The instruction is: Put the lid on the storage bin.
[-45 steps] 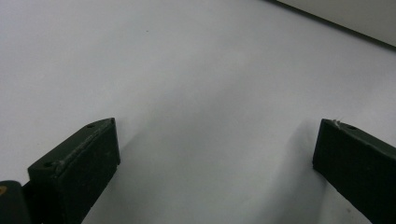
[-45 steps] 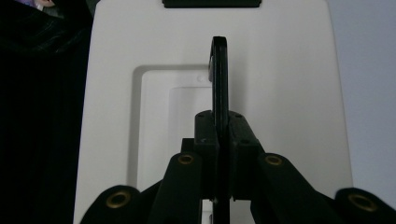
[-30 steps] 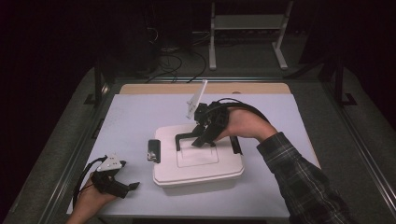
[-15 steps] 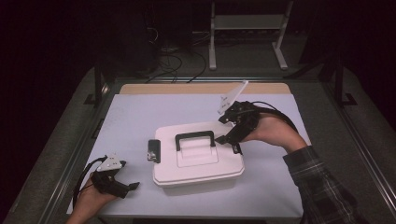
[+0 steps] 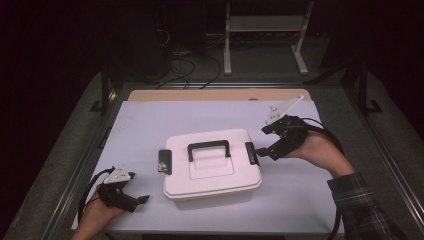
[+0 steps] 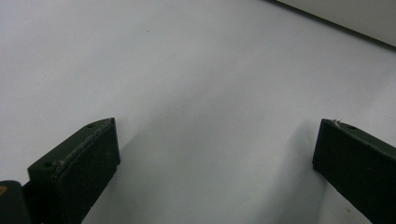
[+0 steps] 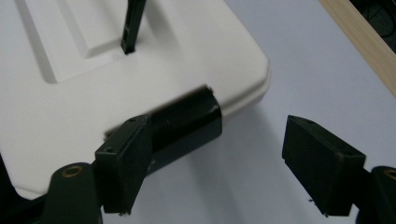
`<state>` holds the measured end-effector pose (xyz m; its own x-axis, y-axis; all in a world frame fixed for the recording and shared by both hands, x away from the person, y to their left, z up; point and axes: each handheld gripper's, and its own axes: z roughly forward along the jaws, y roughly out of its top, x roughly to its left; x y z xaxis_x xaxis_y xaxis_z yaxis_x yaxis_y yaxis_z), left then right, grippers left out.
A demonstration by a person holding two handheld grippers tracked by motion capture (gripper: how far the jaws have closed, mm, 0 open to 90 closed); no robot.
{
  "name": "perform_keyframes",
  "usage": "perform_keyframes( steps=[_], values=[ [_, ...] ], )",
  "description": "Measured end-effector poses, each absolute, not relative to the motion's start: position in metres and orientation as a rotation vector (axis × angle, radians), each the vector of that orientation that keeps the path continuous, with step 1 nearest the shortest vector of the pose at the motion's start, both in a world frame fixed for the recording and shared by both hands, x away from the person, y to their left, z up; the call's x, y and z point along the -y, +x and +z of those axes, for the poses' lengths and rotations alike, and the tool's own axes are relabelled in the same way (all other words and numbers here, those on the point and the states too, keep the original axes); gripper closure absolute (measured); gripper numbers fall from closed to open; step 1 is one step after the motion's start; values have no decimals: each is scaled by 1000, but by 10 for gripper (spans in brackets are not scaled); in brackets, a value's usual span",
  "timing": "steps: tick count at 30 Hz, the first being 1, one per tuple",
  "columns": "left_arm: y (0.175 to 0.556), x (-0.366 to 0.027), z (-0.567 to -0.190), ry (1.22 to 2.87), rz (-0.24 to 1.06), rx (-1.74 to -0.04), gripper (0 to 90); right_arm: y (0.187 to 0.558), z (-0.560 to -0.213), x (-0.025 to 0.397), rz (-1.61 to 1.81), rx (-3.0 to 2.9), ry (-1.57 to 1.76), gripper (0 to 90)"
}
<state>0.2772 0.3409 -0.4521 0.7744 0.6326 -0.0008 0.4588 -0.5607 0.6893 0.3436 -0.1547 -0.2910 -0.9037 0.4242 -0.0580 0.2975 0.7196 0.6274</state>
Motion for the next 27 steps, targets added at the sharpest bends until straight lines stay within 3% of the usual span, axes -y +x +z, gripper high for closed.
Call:
perform_keyframes(
  steps=[13, 27],
  values=[
    [277, -341, -452, 2265, 324, -807, 0, 331, -346, 196, 1002, -2560, 842, 147],
    [277, -341, -452, 2264, 324, -807, 0, 311, -425, 216, 975, -2525, 1054, 139]
  ],
)
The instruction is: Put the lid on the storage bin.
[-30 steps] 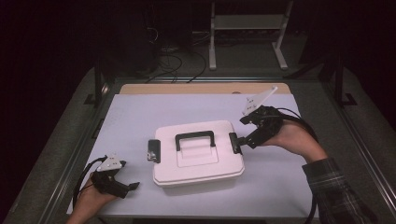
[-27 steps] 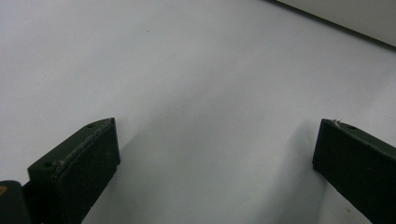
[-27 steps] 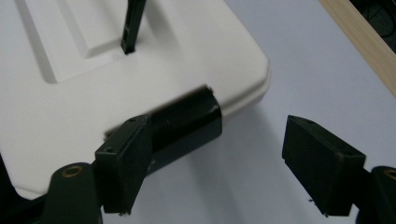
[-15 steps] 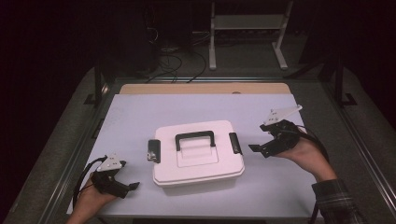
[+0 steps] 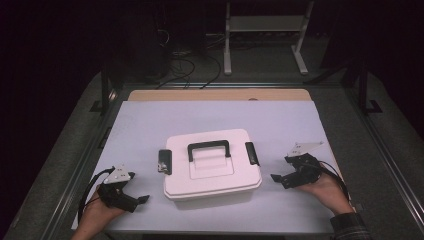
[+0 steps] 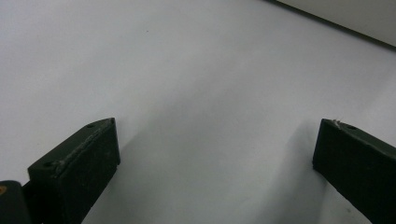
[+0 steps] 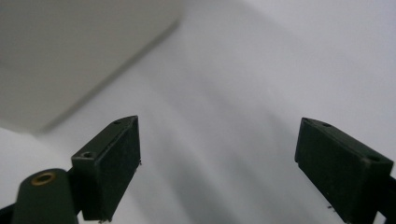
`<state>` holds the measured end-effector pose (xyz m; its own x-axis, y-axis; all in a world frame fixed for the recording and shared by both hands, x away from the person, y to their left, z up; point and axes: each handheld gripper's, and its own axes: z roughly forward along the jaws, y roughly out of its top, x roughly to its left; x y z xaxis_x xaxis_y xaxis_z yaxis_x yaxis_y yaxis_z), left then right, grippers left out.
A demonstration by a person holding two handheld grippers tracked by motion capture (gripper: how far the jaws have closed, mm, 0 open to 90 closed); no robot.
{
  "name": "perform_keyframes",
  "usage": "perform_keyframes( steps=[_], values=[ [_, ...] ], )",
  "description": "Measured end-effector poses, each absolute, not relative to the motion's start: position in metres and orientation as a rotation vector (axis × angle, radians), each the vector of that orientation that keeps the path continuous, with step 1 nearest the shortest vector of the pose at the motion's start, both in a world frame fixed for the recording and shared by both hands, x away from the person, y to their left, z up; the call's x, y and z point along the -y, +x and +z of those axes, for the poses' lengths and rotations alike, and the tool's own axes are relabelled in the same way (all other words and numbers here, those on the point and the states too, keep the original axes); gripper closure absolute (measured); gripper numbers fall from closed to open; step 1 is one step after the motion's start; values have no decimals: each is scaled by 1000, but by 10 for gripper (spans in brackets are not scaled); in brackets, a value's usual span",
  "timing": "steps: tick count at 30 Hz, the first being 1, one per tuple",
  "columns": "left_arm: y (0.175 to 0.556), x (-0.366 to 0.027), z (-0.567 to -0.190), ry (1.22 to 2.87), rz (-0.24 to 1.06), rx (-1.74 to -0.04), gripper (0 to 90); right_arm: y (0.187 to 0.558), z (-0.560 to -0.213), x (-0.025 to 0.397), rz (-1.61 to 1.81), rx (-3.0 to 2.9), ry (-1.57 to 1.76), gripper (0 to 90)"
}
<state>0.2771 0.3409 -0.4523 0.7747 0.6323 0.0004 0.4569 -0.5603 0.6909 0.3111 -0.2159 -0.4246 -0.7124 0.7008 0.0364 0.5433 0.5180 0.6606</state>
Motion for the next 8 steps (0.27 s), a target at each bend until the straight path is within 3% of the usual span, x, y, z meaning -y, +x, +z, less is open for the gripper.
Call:
perform_keyframes(
  steps=[8],
  values=[
    [277, -341, -452, 2265, 323, -807, 0, 302, -441, 223, 967, -2492, 1107, 134]
  ],
)
